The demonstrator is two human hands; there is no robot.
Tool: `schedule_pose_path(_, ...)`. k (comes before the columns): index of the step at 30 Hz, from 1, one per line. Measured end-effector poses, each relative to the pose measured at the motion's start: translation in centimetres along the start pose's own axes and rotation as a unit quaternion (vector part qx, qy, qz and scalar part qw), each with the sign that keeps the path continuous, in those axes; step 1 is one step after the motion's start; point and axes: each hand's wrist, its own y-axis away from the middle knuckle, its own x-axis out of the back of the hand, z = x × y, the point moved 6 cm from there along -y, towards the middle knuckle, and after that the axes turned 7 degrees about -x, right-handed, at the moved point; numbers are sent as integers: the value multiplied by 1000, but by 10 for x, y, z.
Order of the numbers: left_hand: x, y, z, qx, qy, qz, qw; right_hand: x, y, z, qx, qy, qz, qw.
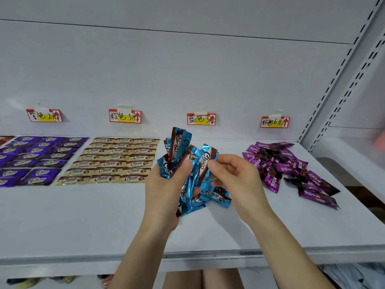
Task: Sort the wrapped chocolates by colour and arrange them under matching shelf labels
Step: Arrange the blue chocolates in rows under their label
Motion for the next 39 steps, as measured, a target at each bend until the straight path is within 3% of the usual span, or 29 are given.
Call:
schedule_pose_path(7, 19, -10, 2, -4, 28, 59, 998, 4, -10, 15, -70, -139, -9, 988)
schedule_pose_path(16, 34, -33, -9, 1, 17, 79, 997, -3, -35, 23, -103, -80, -30, 991)
schedule_pose_path(21, 35, -39, -18, 12, 9, 80, 997, -14, -46, 25, -134, -169, -89, 972)
schedule_pose_path(24, 36, -42, -22, 24, 8, 88, 996, -15, -50, 27, -95, -96, -85, 987)
schedule_pose_path(28, 45, -46, -21, 24, 2, 103, 994, -13, -49, 22, -32, 79, -82, 993)
schedule_pose_path(39, 47, -61, -22, 26, -2, 107, 994, -5, -86, 27, -41, 187, -30, 981)
